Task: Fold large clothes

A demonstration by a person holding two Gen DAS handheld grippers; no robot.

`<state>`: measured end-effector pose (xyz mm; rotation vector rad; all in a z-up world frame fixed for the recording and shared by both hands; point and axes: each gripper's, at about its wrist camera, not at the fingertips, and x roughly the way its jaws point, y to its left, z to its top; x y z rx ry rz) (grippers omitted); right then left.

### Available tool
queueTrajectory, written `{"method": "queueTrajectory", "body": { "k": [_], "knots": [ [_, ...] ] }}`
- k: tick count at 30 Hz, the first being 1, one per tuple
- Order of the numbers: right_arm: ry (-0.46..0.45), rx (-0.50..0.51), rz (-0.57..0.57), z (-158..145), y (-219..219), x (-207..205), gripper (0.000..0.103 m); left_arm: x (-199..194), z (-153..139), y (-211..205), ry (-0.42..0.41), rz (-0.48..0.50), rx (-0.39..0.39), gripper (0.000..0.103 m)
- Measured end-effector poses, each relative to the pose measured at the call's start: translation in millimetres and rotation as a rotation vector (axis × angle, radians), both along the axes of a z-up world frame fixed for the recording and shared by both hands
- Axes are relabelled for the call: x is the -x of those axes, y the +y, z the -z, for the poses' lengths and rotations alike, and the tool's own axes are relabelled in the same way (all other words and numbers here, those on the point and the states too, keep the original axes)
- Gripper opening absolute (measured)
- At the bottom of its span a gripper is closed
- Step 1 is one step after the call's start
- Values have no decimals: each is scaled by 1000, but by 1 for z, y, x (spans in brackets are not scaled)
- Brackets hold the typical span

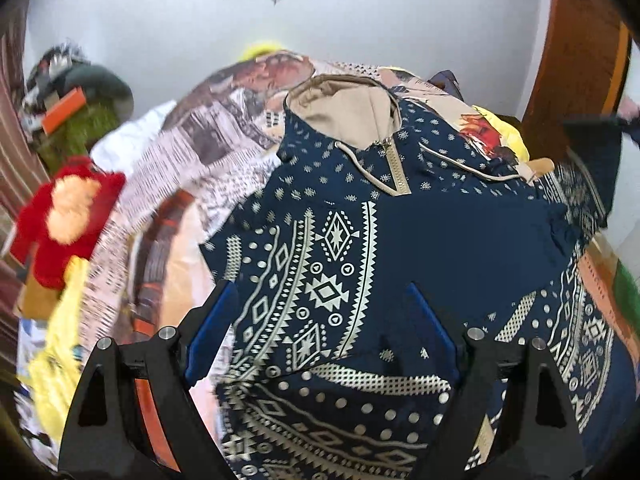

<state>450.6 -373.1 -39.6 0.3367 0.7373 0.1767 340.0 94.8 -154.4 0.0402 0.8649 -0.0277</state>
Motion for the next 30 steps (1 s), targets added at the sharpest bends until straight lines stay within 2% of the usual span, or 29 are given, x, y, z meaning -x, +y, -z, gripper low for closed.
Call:
{"method": "queueTrajectory", "body": {
  "k": [3, 6, 8, 10, 13, 16, 18, 21, 24, 27, 30],
  "knots": [
    [-5, 21, -110, -7, 48, 2, 7, 12, -3, -1, -12, 20, -50, 86],
    [35, 45, -226, 7, 102, 4, 7, 22, -2, -6, -18, 33, -102, 86],
    [85, 71, -286, 29, 133, 8, 7, 29, -1, -8, -19, 43, -121, 86],
    [159, 120, -331, 63, 163, 11, 7, 33, 1, -7, -8, 49, -106, 86],
    [273, 158, -350, 109, 180, 21, 7, 39, 4, -6, 9, 50, -84, 86],
    [343, 203, -340, 142, 180, 33, 8, 45, 7, -7, 17, 49, -92, 86],
    [360, 224, -343, 153, 176, 46, 8, 47, 8, -9, 23, 53, -97, 86],
    [347, 247, -384, 150, 165, 62, 8, 47, 9, -16, 33, 65, -107, 86],
    [431, 249, -458, 152, 158, 77, 8, 43, 6, -30, 35, 85, -107, 86],
    [378, 274, -485, 142, 143, 96, 8, 35, -4, -51, 19, 122, -96, 86],
    [339, 293, -457, 128, 118, 106, 8, 22, -14, -77, 4, 171, -84, 87]
  ]
}}
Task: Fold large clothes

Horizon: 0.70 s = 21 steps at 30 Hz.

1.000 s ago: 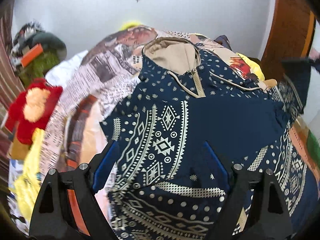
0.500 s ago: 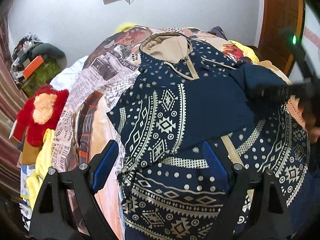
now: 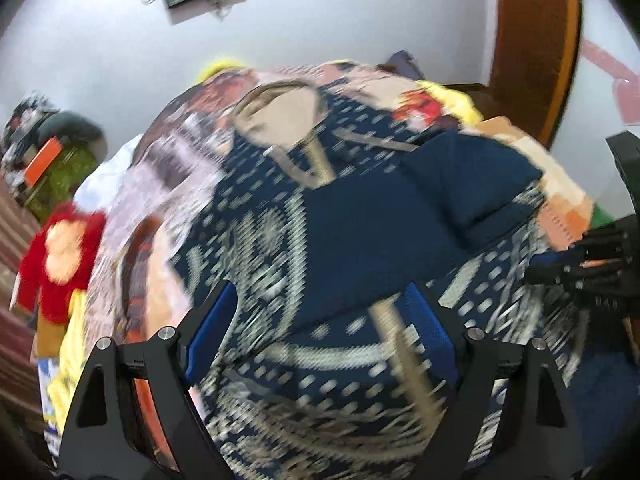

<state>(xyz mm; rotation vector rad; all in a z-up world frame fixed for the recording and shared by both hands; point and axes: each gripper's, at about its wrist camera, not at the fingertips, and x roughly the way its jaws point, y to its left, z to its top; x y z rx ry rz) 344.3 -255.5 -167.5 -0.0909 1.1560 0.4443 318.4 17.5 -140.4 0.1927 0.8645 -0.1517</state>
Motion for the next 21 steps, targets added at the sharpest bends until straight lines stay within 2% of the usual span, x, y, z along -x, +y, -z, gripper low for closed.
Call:
{"method": "queueTrajectory", "body": {
  "k": [5, 9, 12, 17, 20, 21],
  "knots": [
    [-91, -33, 139, -32, -59, 2, 8, -31, -15, -63, -20, 116, -2, 89],
    [-162, -16, 257, -50, -107, -1, 8, -56, -12, -119, -14, 215, -23, 89],
    [-180, 5, 318, -55, -133, -5, 8, -74, 5, -164, 18, 307, -54, 89],
    [-149, -19, 388, -40, -164, -10, 8, -100, 44, -212, 94, 373, -109, 89],
    [-112, -31, 409, -26, -173, -14, 8, -115, 65, -228, 138, 394, -111, 87],
    [-104, -30, 411, -22, -174, -15, 8, -121, 71, -231, 166, 395, -87, 85]
  ]
}}
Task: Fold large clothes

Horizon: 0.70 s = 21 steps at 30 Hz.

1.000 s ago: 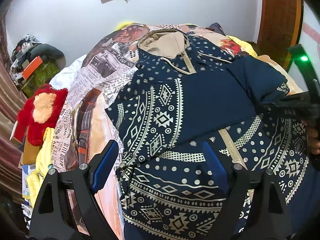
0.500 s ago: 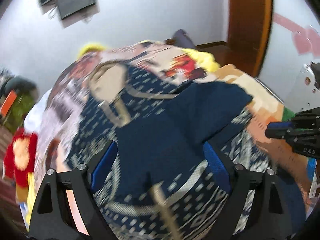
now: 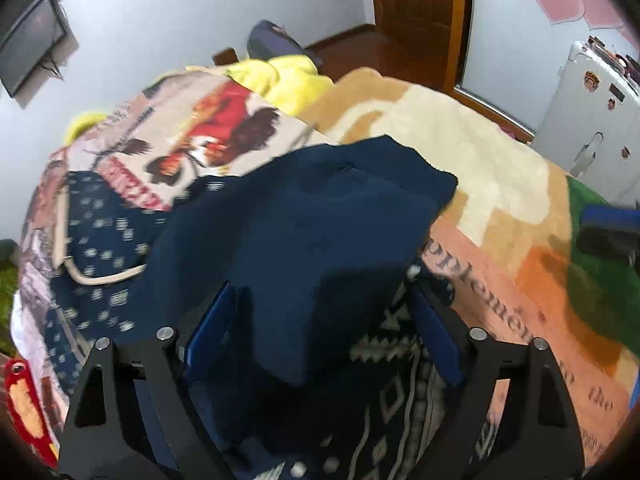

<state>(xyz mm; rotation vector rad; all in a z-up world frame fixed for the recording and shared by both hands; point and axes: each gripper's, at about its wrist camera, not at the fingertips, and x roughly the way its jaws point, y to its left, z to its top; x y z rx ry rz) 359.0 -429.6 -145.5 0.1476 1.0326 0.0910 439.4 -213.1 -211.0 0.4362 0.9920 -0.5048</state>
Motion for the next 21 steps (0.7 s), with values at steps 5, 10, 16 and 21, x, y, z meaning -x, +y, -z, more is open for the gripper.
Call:
{"method": "queueTrajectory", "body": {
  "k": [5, 10, 16, 21],
  "knots": [
    [32, 29, -21, 17, 9, -6, 8, -18, -5, 6, 40, -56, 111, 49],
    [19, 30, -44, 14, 23, -18, 8, -24, -37, 40, 15, -137, 208, 8],
    [-20, 0, -88, -3, 52, -39, 8, -11, -102, 128, -116, -290, 338, 6],
    [-61, 22, -158, -13, 92, -63, 8, 9, -121, 200, -198, -382, 311, 6]
  ]
}}
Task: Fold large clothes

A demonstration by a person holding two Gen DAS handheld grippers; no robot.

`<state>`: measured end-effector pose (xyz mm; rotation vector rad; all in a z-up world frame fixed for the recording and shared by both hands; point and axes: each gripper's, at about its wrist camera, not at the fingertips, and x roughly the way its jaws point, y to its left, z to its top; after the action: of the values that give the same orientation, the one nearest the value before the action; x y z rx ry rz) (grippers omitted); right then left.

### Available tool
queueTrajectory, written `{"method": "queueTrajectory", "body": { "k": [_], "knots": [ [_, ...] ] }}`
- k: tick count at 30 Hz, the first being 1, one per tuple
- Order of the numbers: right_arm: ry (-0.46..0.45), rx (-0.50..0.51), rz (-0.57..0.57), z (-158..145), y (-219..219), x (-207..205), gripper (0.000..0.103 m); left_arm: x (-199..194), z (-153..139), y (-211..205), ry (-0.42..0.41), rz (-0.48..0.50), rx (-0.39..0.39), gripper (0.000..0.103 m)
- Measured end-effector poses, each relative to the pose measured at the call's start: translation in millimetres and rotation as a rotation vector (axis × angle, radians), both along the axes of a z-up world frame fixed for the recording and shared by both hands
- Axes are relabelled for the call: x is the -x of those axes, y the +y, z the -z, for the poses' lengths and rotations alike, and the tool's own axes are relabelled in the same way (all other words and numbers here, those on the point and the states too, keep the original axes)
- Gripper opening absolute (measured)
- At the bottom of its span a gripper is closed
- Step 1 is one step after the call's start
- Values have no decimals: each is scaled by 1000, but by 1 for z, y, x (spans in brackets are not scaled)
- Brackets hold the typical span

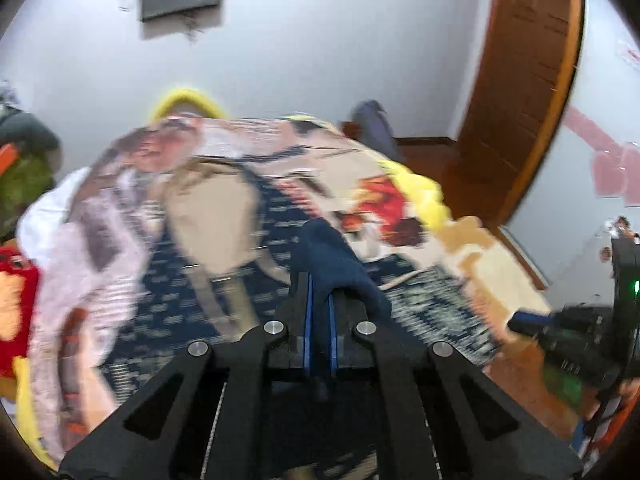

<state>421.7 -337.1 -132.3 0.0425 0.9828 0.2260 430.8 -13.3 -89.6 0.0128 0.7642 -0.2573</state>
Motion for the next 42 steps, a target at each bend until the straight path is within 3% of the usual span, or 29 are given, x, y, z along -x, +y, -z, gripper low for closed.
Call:
{"method": "queueTrajectory", "body": {
  "k": [3, 8, 13, 16, 17, 18, 19, 20, 25, 28, 30, 32, 36, 38, 40, 41, 42],
  "knots": [
    [-21, 48, -43, 5, 28, -11, 8, 13, 13, 42, 31, -60, -19, 6],
    [80, 201, -168, 55, 72, -30, 8, 34, 58, 85, 111, -125, -43, 6],
    [-90, 499, -292, 79, 98, -7, 8, 51, 110, 114, 220, -175, 0, 6],
    [-123, 551, -283, 81, 101, -1, 12, 57, 144, 124, 289, -191, 27, 9],
    [-135, 571, -270, 81, 101, 0, 26, 58, 151, 126, 303, -197, 33, 11],
    [-148, 600, -244, 80, 100, 0, 63, 59, 156, 126, 308, -204, 34, 12],
    [-183, 668, -179, 78, 94, -3, 83, 62, 159, 127, 299, -221, 19, 12],
    [-193, 676, -150, 76, 88, -6, 96, 65, 161, 128, 290, -239, 3, 13],
    [-6, 332, -58, 60, 32, -20, 96, 69, 161, 135, 289, -223, 64, 17],
    [19, 228, -18, 52, 15, -17, 95, 63, 160, 144, 293, -221, 121, 33],
    [30, 177, -14, 47, 7, -14, 95, 57, 160, 154, 289, -235, 177, 50],
    [24, 150, -15, 41, 3, -9, 95, 49, 161, 165, 293, -256, 233, 52],
    [9, 117, -20, 30, 13, 5, 95, 27, 166, 181, 318, -300, 321, 52],
    [4, 97, -30, 25, 16, 7, 95, 18, 166, 185, 315, -324, 321, 51],
    [2, 87, -45, 21, 21, 9, 96, 11, 164, 184, 304, -340, 300, 39],
    [-1, 86, -51, 19, 22, 10, 96, 9, 159, 180, 293, -332, 279, 22],
    [-4, 87, -56, 18, 24, 10, 96, 8, 153, 175, 283, -317, 255, 14]
  ]
}}
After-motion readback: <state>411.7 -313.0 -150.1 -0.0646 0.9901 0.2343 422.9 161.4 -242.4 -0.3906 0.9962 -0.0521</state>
